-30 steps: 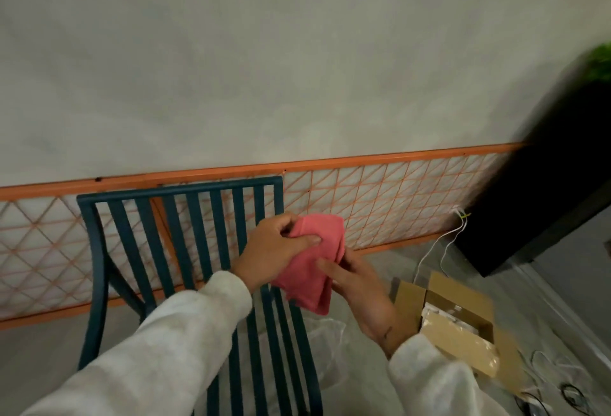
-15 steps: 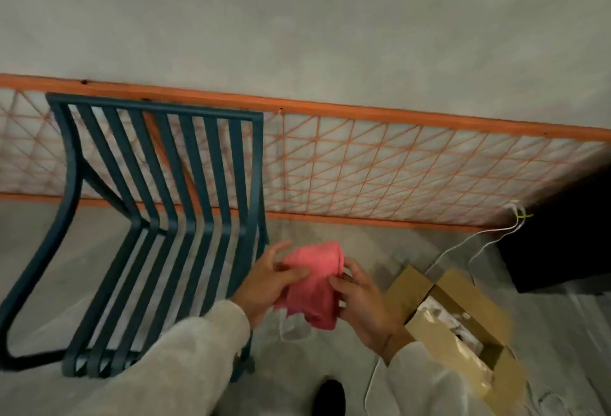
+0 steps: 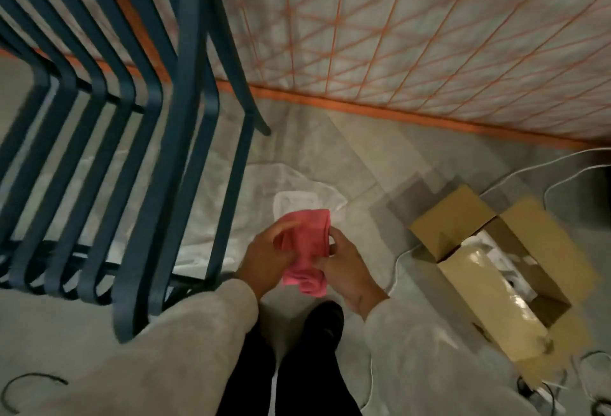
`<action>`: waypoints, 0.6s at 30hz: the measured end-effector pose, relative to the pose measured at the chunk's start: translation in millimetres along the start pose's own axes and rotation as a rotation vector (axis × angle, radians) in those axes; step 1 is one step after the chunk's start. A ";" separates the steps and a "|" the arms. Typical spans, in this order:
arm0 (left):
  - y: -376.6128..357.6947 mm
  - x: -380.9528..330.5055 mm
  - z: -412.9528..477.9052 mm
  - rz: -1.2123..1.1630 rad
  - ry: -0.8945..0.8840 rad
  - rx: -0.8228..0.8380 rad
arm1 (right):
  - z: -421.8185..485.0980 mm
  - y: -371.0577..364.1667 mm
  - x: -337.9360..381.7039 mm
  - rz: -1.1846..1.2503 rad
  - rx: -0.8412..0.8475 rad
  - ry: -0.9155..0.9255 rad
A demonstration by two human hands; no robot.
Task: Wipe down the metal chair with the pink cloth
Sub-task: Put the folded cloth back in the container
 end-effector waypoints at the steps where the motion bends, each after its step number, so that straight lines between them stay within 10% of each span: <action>1: -12.7 18.5 21.7 0.031 0.011 -0.006 | 29.8 0.9 -17.2 -0.059 -0.023 0.007; 18: -93.7 155.1 222.4 0.425 0.068 0.030 | 271.4 -8.8 -143.5 -0.132 -0.036 -0.060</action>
Point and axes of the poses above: each hand's wrist, its own z-axis towards the middle knuckle, its own y-axis out of the back of the hand, x = y × z, the point moved 7 cm from there along z, towards the middle knuckle, and after that the axes turned 14 degrees about z, right-handed, at the moved point
